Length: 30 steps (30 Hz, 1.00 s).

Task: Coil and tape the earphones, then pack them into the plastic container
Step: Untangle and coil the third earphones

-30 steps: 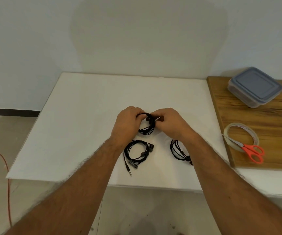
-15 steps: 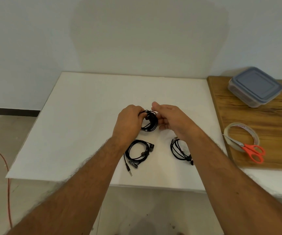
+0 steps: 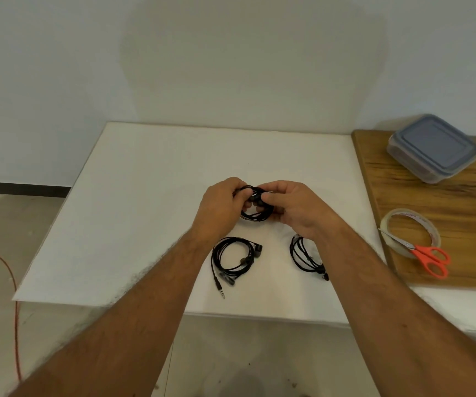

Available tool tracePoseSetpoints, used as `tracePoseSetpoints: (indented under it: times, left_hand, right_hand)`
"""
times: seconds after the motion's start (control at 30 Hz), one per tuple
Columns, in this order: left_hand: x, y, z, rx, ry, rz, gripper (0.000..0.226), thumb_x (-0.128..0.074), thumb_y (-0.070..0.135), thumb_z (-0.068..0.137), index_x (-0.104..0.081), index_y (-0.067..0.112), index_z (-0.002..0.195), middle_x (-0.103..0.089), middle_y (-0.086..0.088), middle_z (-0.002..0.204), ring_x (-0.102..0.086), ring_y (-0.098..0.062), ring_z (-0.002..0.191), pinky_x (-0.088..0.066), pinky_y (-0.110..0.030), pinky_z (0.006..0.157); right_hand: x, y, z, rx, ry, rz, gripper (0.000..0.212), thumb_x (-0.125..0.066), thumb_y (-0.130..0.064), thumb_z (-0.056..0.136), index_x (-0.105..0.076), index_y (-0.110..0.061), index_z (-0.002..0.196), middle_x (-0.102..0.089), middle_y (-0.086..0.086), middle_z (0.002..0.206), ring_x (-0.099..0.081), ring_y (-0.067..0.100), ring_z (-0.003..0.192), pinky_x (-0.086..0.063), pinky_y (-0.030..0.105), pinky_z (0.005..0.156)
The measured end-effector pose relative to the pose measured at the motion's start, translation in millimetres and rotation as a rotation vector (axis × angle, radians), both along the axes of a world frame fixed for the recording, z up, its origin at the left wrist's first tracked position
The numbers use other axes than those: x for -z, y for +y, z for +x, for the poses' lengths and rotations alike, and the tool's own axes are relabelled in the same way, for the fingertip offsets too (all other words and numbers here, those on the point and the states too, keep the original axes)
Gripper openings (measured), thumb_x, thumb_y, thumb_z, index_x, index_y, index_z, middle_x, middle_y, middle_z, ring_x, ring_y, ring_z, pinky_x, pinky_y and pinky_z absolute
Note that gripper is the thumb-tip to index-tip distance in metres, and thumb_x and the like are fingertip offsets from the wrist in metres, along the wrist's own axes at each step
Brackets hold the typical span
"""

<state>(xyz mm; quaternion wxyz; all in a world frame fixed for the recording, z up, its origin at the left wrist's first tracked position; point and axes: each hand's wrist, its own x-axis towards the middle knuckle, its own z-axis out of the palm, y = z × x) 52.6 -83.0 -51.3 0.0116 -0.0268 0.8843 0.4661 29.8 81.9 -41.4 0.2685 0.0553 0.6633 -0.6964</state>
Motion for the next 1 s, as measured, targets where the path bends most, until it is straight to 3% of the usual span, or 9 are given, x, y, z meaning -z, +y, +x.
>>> tracePoseSetpoints:
  times: [0.2, 0.3, 0.53, 0.67, 0.87, 1.0]
  left_hand:
    - [-1, -3, 1, -0.079, -0.161, 0.403, 0.014, -0.055, 0.017, 0.098, -0.068, 0.015, 0.095, -0.069, 0.003, 0.072, -0.065, -0.007, 0.066, -0.05, -0.024, 0.063]
    - [-4, -4, 2, -0.1, -0.254, 0.625, 0.015, -0.055, 0.018, 0.099, -0.068, 0.017, 0.092, -0.069, 0.006, 0.07, -0.066, -0.007, 0.066, -0.047, -0.022, 0.058]
    - [-6, -5, 3, -0.175, -0.327, 0.828, 0.017, -0.055, 0.016, 0.098, -0.068, 0.015, 0.087, -0.068, 0.005, 0.07, -0.065, -0.004, 0.064, -0.045, -0.019, 0.056]
    - [-4, -2, 3, -0.215, -0.303, 0.749, 0.019, -0.055, 0.015, 0.098, -0.068, 0.015, 0.085, -0.069, 0.006, 0.066, -0.065, -0.007, 0.065, -0.046, -0.022, 0.058]
    - [-2, 0, 4, -0.224, -0.222, 0.544, 0.016, -0.056, 0.016, 0.097, -0.07, 0.014, 0.09, -0.072, -0.002, 0.074, -0.068, -0.009, 0.068, -0.05, -0.021, 0.053]
    - [-4, 1, 3, -0.244, -0.22, 0.549, 0.016, -0.055, 0.016, 0.098, -0.07, 0.015, 0.091, -0.07, 0.004, 0.064, -0.064, -0.002, 0.057, -0.045, -0.016, 0.049]
  right_hand:
    - [0, 0, 1, -0.016, -0.008, -0.05, 0.019, -0.051, -0.004, 0.099, -0.065, -0.01, 0.109, -0.07, 0.012, 0.097, -0.068, 0.019, 0.08, -0.056, 0.04, 0.085]
    - [0, -2, 0, -0.002, 0.003, -0.043, 0.016, -0.051, -0.01, 0.1, -0.065, -0.013, 0.107, -0.071, 0.008, 0.097, -0.069, 0.019, 0.081, -0.056, 0.038, 0.08]
    - [1, -8, 2, 0.065, 0.002, -0.057, 0.012, -0.054, -0.011, 0.099, -0.064, -0.006, 0.096, -0.071, 0.012, 0.088, -0.071, 0.02, 0.074, -0.059, 0.031, 0.066]
    - [1, -8, 2, 0.123, -0.085, -0.116, 0.012, -0.056, -0.009, 0.097, -0.065, -0.002, 0.099, -0.07, 0.016, 0.088, -0.07, 0.023, 0.072, -0.06, 0.033, 0.063]
    - [3, -10, 2, 0.139, -0.123, -0.173, 0.016, -0.05, -0.007, 0.1, -0.064, -0.012, 0.102, -0.068, 0.007, 0.079, -0.067, 0.019, 0.072, -0.058, 0.034, 0.063]
    - [5, -12, 4, 0.107, -0.137, -0.216, 0.019, -0.046, -0.006, 0.101, -0.064, -0.012, 0.104, -0.069, 0.006, 0.079, -0.068, 0.017, 0.072, -0.058, 0.035, 0.064]
